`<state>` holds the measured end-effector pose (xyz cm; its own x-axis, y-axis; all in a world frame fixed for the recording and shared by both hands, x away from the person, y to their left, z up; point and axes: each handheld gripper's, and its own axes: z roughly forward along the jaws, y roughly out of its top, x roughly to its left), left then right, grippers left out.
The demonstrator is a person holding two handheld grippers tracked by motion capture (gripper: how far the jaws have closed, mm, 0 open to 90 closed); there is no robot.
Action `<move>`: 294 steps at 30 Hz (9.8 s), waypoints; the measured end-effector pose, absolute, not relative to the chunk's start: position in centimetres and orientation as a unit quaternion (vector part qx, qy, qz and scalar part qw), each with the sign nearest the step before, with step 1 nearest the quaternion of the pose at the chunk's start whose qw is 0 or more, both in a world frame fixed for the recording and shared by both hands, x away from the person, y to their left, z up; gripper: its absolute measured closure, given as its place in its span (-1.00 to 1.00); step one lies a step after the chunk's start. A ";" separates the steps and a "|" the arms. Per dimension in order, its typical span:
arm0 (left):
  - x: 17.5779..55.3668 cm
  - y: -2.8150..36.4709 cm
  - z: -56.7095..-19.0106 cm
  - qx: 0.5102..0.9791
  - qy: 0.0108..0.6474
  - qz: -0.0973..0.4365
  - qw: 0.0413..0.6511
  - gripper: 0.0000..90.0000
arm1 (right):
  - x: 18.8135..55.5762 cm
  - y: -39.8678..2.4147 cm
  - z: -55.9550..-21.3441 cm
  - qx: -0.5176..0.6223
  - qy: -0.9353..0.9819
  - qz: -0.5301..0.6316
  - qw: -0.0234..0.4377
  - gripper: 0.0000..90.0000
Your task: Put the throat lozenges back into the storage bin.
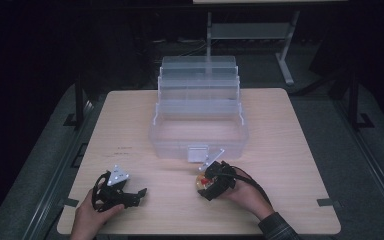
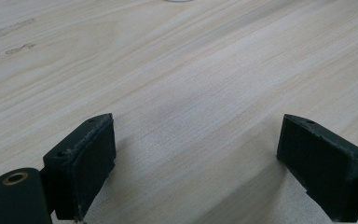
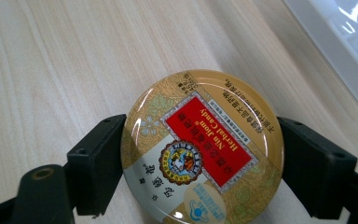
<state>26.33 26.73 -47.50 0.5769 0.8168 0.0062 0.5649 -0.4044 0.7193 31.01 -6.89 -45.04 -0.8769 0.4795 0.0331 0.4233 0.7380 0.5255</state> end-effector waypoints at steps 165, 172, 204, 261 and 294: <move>26.3 26.7 -47.5 0.818 0.422 0.182 0.346 -0.76 | 42.2 -15.0 -34.9 0.368 0.883 0.270 0.104 -0.57; 26.3 26.7 -47.5 0.818 0.422 0.182 0.346 -0.76 | 42.5 -14.5 -35.1 0.366 0.885 0.270 0.102 -0.57; 26.3 26.7 -47.5 0.818 0.422 0.182 0.346 -0.76 | 40.6 -17.0 -34.4 0.381 0.872 0.283 0.123 -0.92; 26.3 26.7 -47.5 0.818 0.422 0.183 0.346 -0.76 | 29.7 -26.0 -44.3 0.450 0.827 0.301 0.156 -1.00; 26.3 26.7 -47.5 0.818 0.422 0.183 0.346 -0.76 | 26.2 -28.6 -48.4 0.472 0.797 0.331 0.179 -1.00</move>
<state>26.32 26.74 -47.52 0.5773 0.8165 0.0077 0.5631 -0.4050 0.7204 26.18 -28.55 -48.36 -0.4902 0.8711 0.0277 0.6341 0.3347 0.6970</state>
